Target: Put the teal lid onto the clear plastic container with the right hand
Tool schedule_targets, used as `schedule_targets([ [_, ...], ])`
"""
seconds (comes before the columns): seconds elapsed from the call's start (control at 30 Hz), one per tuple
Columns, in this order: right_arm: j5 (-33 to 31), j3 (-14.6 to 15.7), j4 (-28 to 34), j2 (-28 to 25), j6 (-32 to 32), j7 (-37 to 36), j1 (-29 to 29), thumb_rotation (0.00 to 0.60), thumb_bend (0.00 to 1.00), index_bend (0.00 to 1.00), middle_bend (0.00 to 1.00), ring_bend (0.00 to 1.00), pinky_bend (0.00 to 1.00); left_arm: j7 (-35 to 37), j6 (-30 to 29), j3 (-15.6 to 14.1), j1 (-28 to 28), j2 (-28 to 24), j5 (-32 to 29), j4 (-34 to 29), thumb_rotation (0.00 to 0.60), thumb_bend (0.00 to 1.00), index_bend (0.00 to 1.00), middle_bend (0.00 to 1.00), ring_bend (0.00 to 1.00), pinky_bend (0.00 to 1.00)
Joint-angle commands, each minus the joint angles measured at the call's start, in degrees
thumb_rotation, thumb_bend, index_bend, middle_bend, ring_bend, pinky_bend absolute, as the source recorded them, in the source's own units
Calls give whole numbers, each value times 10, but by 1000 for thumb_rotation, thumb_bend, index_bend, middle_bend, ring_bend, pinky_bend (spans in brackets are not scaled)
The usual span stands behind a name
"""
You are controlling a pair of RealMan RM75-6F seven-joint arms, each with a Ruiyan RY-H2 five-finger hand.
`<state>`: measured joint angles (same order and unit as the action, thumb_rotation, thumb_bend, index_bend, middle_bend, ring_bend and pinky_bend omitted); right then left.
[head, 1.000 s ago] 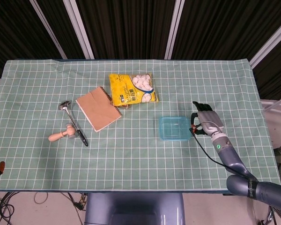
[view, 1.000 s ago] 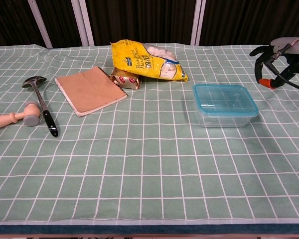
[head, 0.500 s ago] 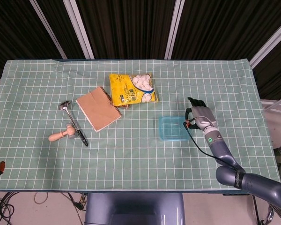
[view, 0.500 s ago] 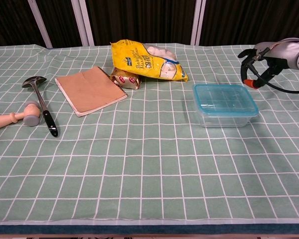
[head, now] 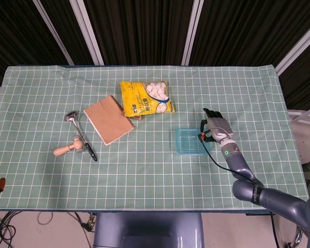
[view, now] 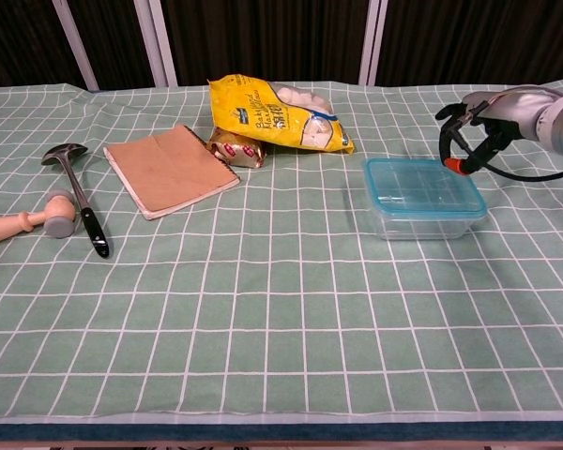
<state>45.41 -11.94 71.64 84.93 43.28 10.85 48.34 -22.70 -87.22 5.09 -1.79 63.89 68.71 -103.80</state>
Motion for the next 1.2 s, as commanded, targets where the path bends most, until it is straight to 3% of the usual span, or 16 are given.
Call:
schedule_targets([
  [0.03,0,0,-4,3,-1,1,0,600,511,676,0,0,0,0,0,0,0,0,0,0,600,326,59,0,0,0],
  [1.2,11,22,-28,35,-30,20,-3,600,511,693,0,0,0,3,0,-1,-1,-1,-2,0,600,326,59,0,0,0],
])
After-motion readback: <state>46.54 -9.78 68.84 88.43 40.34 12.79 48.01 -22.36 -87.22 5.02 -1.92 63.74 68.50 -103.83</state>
